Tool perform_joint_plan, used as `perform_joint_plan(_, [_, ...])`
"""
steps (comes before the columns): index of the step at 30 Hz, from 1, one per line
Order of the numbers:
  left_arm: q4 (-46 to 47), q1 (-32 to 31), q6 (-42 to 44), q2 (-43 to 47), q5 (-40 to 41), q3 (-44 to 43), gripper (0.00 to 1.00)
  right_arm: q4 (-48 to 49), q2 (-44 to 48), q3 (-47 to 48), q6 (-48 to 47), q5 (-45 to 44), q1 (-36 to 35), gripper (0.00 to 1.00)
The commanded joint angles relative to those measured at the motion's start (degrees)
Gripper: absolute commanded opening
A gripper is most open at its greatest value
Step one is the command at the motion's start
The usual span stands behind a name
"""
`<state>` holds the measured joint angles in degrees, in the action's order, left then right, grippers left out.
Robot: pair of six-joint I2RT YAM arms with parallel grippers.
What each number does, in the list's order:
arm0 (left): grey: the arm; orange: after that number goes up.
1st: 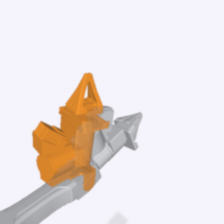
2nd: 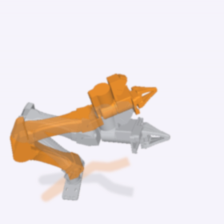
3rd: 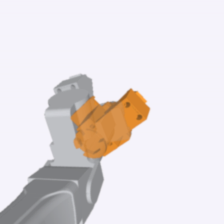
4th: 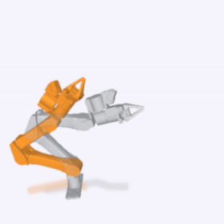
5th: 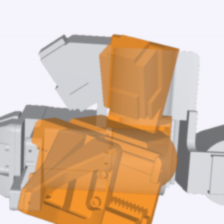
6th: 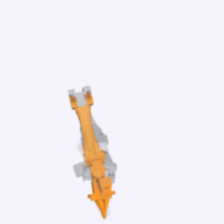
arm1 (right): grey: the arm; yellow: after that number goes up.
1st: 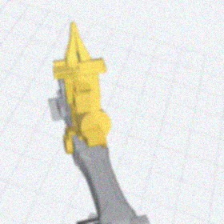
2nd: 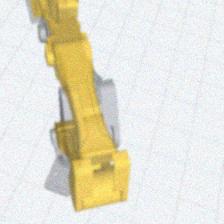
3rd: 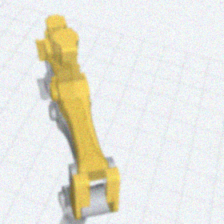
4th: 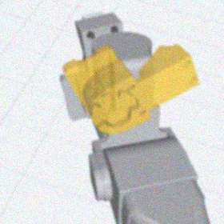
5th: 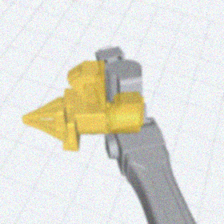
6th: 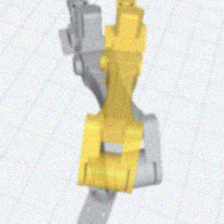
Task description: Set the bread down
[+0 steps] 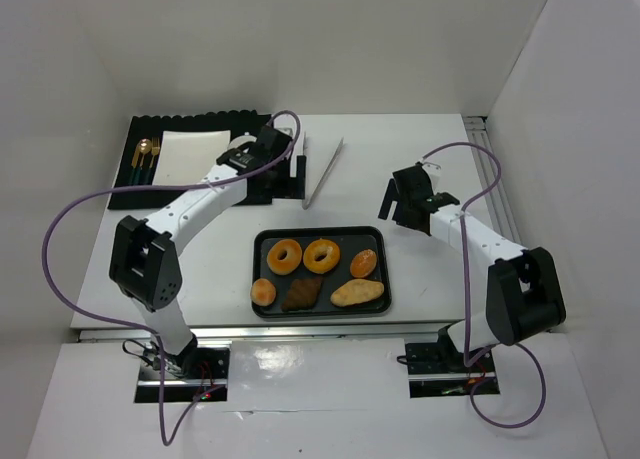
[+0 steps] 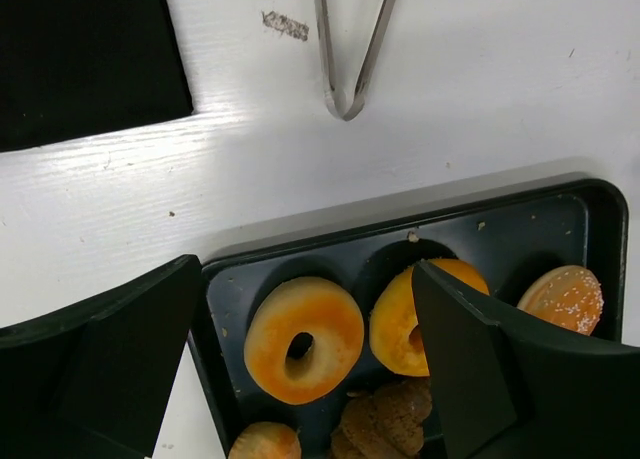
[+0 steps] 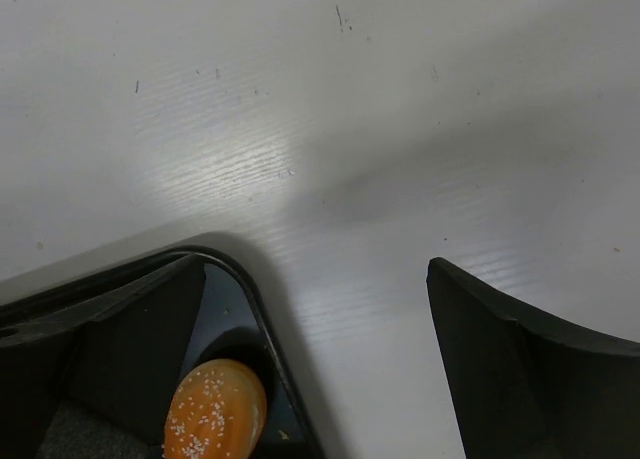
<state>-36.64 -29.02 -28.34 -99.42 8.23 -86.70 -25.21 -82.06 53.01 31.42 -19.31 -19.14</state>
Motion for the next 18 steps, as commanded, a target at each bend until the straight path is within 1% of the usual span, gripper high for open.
perform_joint_plan(1, [-0.3, 0.2, 1.4, -1.5, -0.8, -4.7, 1.00, 2.5, 0.6, 2.9, -0.4, -1.7, 0.2, 0.99])
perform_joint_plan(4, [-1.5, -1.0, 1.9, -4.1, 2.1, -7.1, 1.00, 1.3, 1.1, 2.9, -0.4, -1.7, 0.2, 0.99])
perform_joint_plan(7, [-2.3, -1.6, 1.9, -6.0, 2.8, -9.0, 1.00, 0.8, 2.7, 2.9, -0.4, -2.3, 0.2, 0.99])
perform_joint_plan(10, [-1.7, -2.1, 1.9, -9.5, 3.7, -10.7, 1.00, 0.8, 4.1, 1.7, -0.4, -2.3, 0.2, 0.99])
perform_joint_plan(11, [-1.7, -2.1, 1.9, -11.9, 3.7, -11.4, 1.00, 0.8, 5.1, 1.7, -0.4, -2.3, 0.2, 0.99])
perform_joint_plan(12, [-1.7, -2.1, 1.9, -13.0, 3.7, -13.7, 1.00, 0.1, 5.9, 1.7, -0.4, -2.3, 0.2, 0.99])
perform_joint_plan(14, [-2.2, -2.1, 1.3, -14.7, 3.0, -15.0, 1.00, 0.1, 7.0, 0.6, -0.4, -1.6, 0.2, 0.99])
perform_joint_plan(18, [-3.1, -2.1, 1.3, -19.7, 5.3, -19.3, 1.00, 0.6, 8.1, -0.1, -1.2, -1.0, 0.8, 0.99])
